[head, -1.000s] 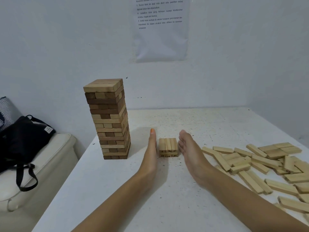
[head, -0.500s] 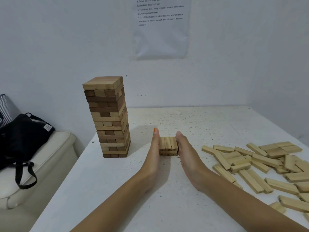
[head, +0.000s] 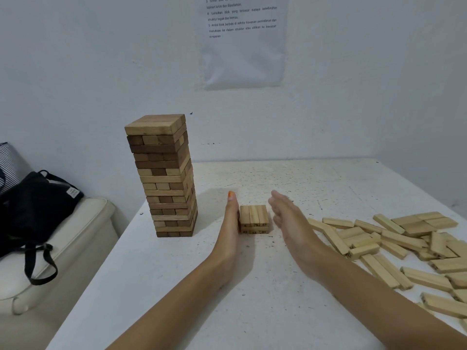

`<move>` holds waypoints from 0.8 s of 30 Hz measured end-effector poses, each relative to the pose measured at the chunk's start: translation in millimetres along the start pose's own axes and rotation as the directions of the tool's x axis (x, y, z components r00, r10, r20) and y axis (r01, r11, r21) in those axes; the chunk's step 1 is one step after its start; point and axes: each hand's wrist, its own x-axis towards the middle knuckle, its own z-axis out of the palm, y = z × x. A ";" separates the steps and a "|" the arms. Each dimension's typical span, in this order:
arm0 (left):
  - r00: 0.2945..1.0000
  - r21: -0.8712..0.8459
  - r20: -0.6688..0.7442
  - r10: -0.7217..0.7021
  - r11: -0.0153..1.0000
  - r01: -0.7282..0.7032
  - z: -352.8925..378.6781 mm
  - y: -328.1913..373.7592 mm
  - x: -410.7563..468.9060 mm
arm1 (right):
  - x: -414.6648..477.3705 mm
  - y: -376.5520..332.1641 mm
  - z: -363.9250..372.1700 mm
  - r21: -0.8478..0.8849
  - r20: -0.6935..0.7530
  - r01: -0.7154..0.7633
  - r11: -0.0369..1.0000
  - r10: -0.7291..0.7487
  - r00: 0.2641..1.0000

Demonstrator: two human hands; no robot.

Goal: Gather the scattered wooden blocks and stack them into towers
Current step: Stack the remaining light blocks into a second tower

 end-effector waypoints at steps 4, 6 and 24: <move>0.999 -0.011 -0.044 0.001 1.000 -0.002 -14.6 -10.5 12.7 | 0.3 -32.1 -34.1 -0.157 0.110 0.023 0.987 -0.006 0.994; 0.999 0.035 -0.027 0.018 0.999 -0.017 -14.1 -14.6 16.1 | 8.2 -22.7 -42.1 -0.292 0.205 0.044 0.955 0.017 0.979; 0.999 0.029 -0.038 -0.005 1.000 0.007 -15.4 -18.3 23.7 | 22.4 -8.7 -38.3 -0.358 0.215 0.123 0.925 -0.046 0.976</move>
